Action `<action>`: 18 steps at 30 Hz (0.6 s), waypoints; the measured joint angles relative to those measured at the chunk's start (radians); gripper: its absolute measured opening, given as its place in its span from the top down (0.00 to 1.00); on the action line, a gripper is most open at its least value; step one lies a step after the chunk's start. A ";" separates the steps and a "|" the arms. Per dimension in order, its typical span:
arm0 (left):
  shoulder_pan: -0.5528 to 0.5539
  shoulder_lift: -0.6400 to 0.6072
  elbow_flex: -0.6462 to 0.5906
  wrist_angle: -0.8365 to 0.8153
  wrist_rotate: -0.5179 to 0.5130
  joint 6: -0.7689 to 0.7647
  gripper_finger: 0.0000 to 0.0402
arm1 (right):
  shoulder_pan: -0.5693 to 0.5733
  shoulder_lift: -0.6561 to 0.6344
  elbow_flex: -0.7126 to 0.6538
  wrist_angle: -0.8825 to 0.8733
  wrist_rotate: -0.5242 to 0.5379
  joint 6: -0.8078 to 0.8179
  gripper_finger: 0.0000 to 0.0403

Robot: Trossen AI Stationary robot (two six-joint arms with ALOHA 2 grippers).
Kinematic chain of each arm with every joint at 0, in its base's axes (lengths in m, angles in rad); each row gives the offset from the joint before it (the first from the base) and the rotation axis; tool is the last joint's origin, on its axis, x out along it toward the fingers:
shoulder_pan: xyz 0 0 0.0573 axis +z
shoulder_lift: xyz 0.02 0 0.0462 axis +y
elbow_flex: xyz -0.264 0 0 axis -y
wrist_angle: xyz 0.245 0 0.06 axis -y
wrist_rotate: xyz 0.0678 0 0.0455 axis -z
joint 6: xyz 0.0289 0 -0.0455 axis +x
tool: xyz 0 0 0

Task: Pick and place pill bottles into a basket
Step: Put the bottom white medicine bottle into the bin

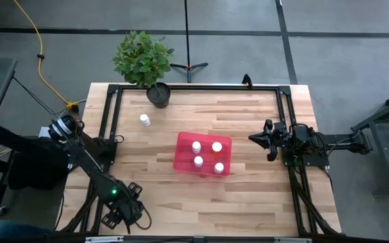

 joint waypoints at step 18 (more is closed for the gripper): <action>-0.038 0.000 0.000 0.011 -0.095 0.022 0.20 | 0.000 0.000 0.000 0.000 0.000 -0.008 0.98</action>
